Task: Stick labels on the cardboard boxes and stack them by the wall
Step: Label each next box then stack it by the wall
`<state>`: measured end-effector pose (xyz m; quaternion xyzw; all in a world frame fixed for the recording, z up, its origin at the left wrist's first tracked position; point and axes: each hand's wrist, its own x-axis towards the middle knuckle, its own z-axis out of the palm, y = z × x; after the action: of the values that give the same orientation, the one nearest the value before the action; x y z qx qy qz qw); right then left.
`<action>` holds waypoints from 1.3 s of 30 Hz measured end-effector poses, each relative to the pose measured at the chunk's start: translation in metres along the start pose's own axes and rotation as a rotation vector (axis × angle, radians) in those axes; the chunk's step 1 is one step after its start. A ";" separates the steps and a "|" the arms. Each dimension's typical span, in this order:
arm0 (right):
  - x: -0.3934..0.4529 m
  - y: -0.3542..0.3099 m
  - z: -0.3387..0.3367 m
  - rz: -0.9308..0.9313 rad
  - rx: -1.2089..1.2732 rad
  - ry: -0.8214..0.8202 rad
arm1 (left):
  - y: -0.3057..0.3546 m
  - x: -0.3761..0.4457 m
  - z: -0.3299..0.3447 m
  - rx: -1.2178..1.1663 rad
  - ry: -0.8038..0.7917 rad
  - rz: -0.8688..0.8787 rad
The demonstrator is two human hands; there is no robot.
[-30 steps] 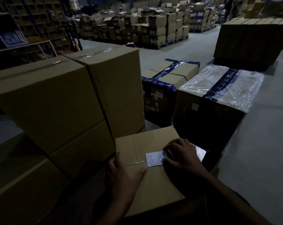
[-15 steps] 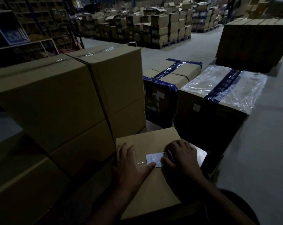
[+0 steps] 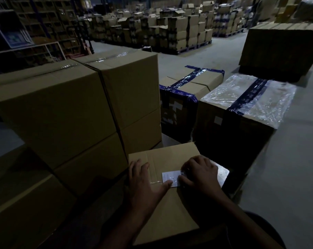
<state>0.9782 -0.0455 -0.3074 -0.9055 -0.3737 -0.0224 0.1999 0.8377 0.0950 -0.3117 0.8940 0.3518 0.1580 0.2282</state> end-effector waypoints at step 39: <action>0.005 0.000 0.008 0.061 0.011 0.149 | -0.005 0.003 0.006 -0.009 0.056 0.018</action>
<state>0.9808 -0.0390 -0.3134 -0.9111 -0.3303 -0.0816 0.2327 0.8398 0.0982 -0.3191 0.8914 0.3491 0.1865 0.2206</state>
